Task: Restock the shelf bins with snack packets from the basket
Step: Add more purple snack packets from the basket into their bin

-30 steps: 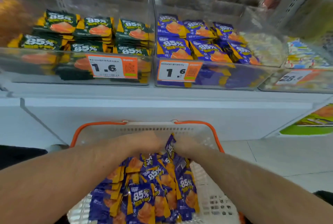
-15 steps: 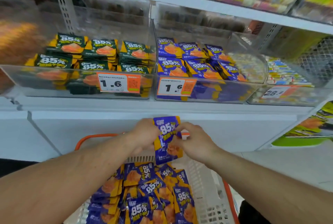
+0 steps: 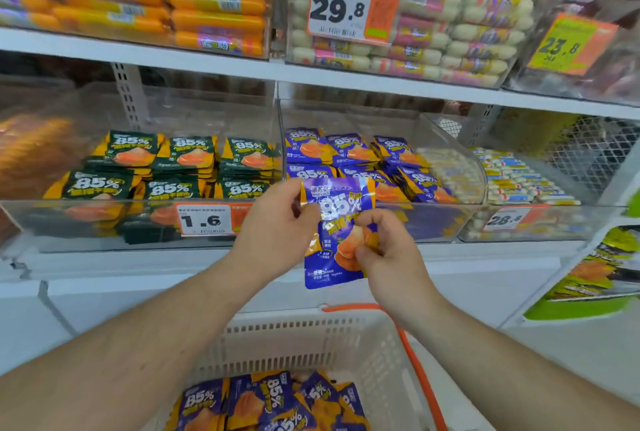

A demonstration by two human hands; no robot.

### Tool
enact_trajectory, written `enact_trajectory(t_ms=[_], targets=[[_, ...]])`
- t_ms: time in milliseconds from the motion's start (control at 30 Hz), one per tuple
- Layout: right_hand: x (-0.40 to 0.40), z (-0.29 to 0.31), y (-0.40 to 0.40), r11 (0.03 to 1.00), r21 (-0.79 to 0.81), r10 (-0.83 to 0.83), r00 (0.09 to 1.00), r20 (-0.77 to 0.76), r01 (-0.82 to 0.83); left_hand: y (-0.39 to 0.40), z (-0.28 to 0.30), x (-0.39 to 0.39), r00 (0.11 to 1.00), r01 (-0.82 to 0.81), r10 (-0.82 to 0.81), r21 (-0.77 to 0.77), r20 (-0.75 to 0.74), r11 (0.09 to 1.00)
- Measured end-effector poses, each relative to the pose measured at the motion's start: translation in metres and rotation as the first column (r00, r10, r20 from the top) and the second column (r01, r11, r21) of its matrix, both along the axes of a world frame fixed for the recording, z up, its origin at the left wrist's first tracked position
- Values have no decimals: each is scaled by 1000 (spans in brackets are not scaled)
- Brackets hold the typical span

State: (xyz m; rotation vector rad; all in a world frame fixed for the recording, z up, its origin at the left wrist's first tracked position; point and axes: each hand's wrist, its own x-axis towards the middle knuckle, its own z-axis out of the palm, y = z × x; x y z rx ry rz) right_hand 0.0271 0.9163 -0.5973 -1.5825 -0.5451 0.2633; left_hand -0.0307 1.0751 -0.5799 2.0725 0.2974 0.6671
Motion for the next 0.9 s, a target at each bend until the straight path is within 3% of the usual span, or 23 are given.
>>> enact_trajectory(t_ms=[67, 100, 167, 300, 367, 467, 533, 667, 733, 900], targets=[[17, 22, 9, 998, 38, -45, 997, 59, 43, 5, 17, 12, 965, -195, 141, 241, 223, 951], [30, 31, 12, 996, 20, -94, 990, 102, 93, 9, 26, 19, 948, -257, 176, 314, 265, 914], [64, 45, 17, 983, -40, -173, 971, 164, 182, 20, 40, 34, 956, -286, 228, 427, 182, 858], [141, 61, 34, 956, -141, -235, 960, 153, 257, 35, 44, 64, 931, -207, 340, 579, -130, 789], [178, 61, 45, 937, -202, -254, 952, 170, 286, 37, 36, 70, 910, -187, 356, 559, -211, 808], [220, 61, 64, 842, -393, -241, 910, 337, 369, 37, 29, 73, 915, -197, 331, 458, -231, 867], [236, 61, 80, 731, -558, -123, 880, 459, 393, 36, 28, 72, 923, -208, 322, 428, -212, 880], [239, 64, 113, 543, -761, 110, 868, 483, 355, 37, 26, 72, 931, -221, 318, 415, -182, 883], [242, 59, 124, 483, -803, 139, 874, 465, 350, 37, 25, 72, 930, -225, 321, 415, -177, 881], [252, 40, 132, 474, -774, 53, 863, 502, 421, 37, 26, 71, 932, -223, 314, 401, -179, 889]])
